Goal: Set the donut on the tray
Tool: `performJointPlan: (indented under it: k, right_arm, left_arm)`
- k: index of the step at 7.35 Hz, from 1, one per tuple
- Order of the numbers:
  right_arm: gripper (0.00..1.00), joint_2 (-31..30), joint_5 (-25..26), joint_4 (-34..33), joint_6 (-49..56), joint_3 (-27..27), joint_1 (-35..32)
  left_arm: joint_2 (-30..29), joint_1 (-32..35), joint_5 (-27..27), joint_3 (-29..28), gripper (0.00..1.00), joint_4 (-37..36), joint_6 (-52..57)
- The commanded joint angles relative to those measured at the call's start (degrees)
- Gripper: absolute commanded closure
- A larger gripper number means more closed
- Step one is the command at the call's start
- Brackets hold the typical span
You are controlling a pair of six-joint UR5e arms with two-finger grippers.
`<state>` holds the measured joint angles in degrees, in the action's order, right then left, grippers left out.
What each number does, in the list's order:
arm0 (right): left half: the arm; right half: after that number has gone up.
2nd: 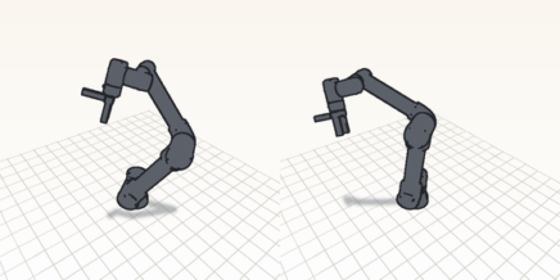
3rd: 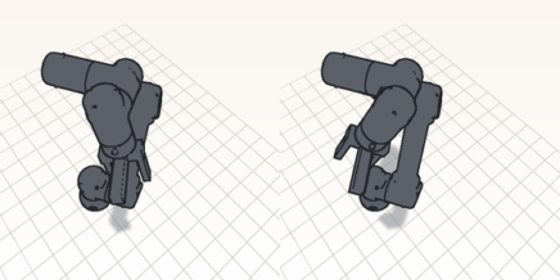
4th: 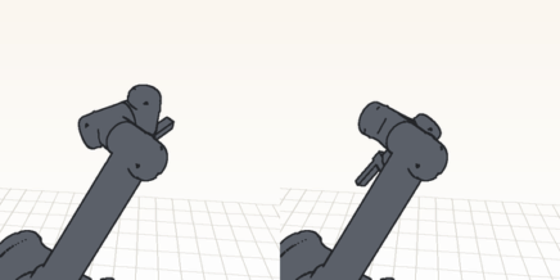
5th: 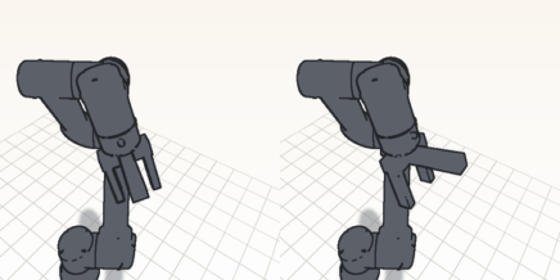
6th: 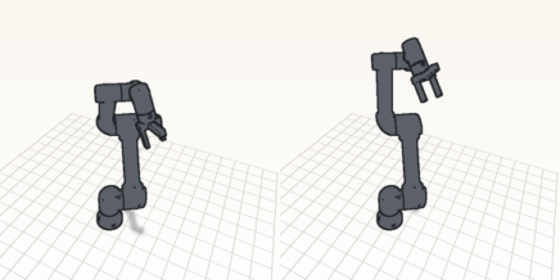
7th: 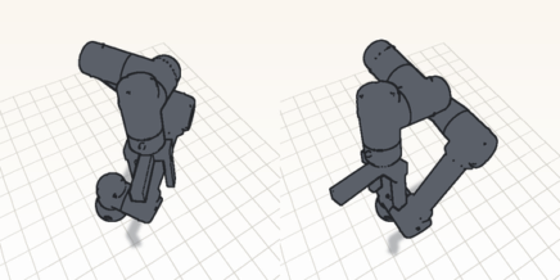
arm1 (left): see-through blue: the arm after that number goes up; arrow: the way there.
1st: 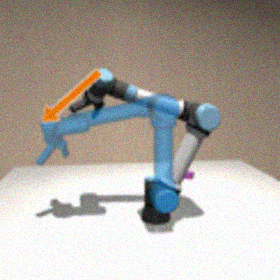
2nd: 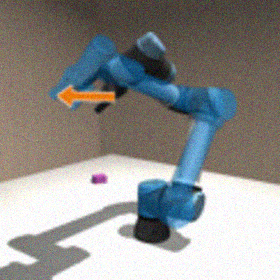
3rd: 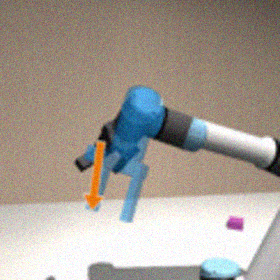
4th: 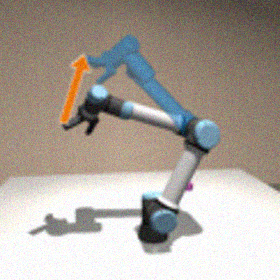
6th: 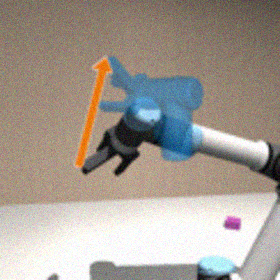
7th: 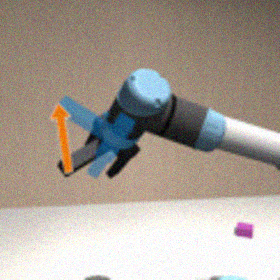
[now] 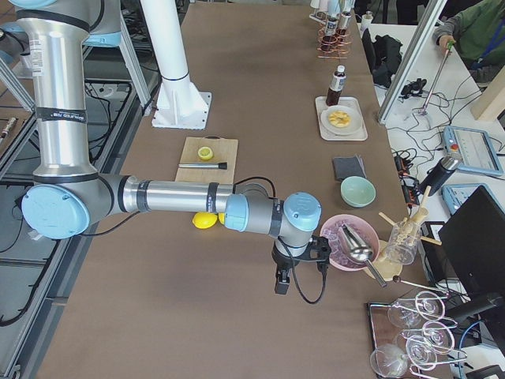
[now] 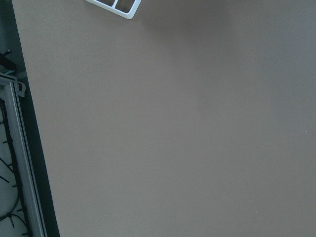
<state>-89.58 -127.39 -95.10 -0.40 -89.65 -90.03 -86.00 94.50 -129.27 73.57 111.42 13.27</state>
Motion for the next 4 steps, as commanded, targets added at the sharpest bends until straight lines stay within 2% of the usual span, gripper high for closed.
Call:
performJointPlan:
  k: [1, 2, 3, 4]
  right_arm:
    - [0.00, 0.11, -0.67, 0.88, -0.04, 0.53, 0.11]
    - [0.00, 0.02, -0.67, 0.88, -0.04, 0.44, 0.11]
    - [0.00, 0.02, -0.58, 0.88, 0.05, 0.44, 0.11]
    - [0.00, 0.02, -0.58, 0.88, 0.05, 0.35, 0.11]
  left_arm:
    - [1.45, -0.46, -0.11, 0.26, 0.02, 0.64, -0.70]
    - [1.45, -0.46, -0.37, 0.35, 0.02, 0.47, -0.79]
    - [0.50, -0.46, -5.07, 2.00, 0.02, -0.23, -2.88]
    - [0.66, -1.15, -7.03, 5.59, 0.02, -1.46, -10.12]
